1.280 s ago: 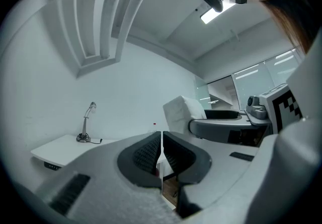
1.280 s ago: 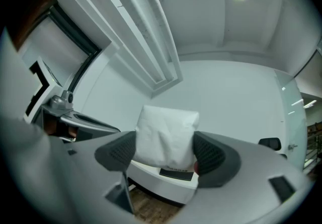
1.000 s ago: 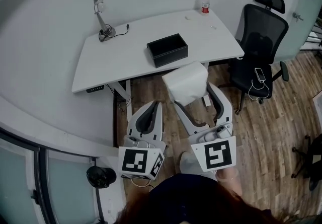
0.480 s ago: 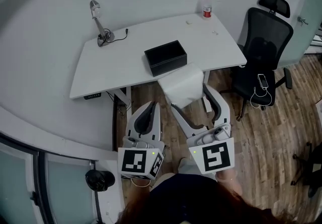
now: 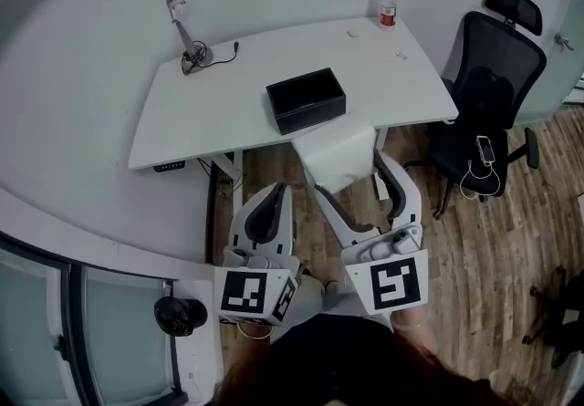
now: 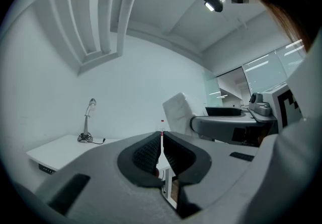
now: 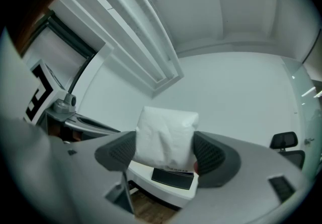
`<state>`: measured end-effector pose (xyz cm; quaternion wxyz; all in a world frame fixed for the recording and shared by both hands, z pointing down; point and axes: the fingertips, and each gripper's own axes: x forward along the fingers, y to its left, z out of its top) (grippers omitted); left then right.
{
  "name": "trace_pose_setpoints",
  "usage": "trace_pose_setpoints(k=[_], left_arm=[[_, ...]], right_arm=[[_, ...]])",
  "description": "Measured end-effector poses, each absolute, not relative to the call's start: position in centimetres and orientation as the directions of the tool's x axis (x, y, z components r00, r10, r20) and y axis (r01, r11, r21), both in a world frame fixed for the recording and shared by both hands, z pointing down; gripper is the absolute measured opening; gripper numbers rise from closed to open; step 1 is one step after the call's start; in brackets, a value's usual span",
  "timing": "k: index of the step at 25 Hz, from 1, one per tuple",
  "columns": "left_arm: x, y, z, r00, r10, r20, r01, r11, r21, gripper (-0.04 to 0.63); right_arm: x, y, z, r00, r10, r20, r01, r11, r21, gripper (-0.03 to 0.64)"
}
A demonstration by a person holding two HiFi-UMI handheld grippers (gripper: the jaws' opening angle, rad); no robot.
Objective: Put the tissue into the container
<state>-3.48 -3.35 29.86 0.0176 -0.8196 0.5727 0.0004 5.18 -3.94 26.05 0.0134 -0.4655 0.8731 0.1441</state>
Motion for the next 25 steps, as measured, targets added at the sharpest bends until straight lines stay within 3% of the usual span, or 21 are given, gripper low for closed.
trace_pose_setpoints(k=[25], left_arm=[[-5.3, -12.9, 29.4, 0.342, -0.939, -0.041, -0.94, -0.342, -0.007, 0.034]], right_arm=[[2.7, -13.0, 26.4, -0.592, -0.797, -0.12, -0.792, 0.548, 0.268, 0.377]])
